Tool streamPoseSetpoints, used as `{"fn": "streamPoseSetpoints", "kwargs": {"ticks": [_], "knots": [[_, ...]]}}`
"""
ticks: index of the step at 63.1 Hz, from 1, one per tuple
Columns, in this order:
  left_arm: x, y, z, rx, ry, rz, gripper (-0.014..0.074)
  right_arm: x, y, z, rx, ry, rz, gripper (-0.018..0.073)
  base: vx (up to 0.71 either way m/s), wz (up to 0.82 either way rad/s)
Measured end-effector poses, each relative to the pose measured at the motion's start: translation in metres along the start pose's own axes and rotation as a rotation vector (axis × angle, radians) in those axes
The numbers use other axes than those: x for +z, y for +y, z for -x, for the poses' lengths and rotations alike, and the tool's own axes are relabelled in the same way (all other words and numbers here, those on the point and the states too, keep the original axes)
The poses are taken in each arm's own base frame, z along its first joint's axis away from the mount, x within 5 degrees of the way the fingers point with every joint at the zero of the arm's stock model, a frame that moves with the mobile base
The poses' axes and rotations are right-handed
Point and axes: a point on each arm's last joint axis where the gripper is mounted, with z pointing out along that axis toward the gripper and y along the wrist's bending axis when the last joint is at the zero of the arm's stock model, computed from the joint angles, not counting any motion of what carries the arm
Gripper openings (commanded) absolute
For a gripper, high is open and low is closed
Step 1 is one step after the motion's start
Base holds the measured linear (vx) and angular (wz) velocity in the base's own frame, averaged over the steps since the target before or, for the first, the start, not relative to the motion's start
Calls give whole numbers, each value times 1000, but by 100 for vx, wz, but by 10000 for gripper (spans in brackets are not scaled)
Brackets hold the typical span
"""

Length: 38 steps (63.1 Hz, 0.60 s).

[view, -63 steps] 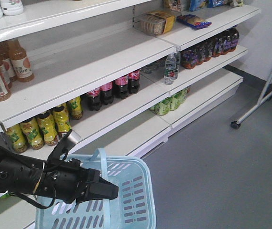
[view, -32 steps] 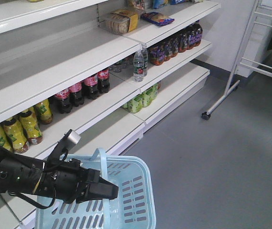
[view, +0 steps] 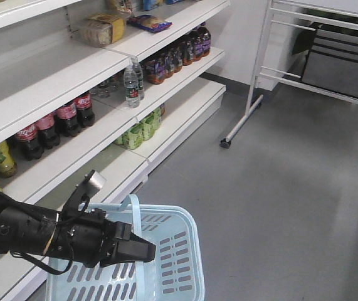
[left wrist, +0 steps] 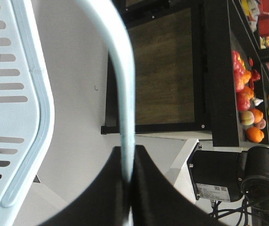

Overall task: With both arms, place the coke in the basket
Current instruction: 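Hold the basket with the left gripper while the base turns away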

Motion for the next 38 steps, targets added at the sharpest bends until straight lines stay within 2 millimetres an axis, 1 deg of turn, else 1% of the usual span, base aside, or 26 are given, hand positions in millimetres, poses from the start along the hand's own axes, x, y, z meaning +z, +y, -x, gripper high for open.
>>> {"fn": "streamPoseSetpoints", "kwargs": {"ticks": [38], "knots": [[0,0,0,0,0,0,-7,0,0,0,0,0,0,-10,-1,-34]]}}
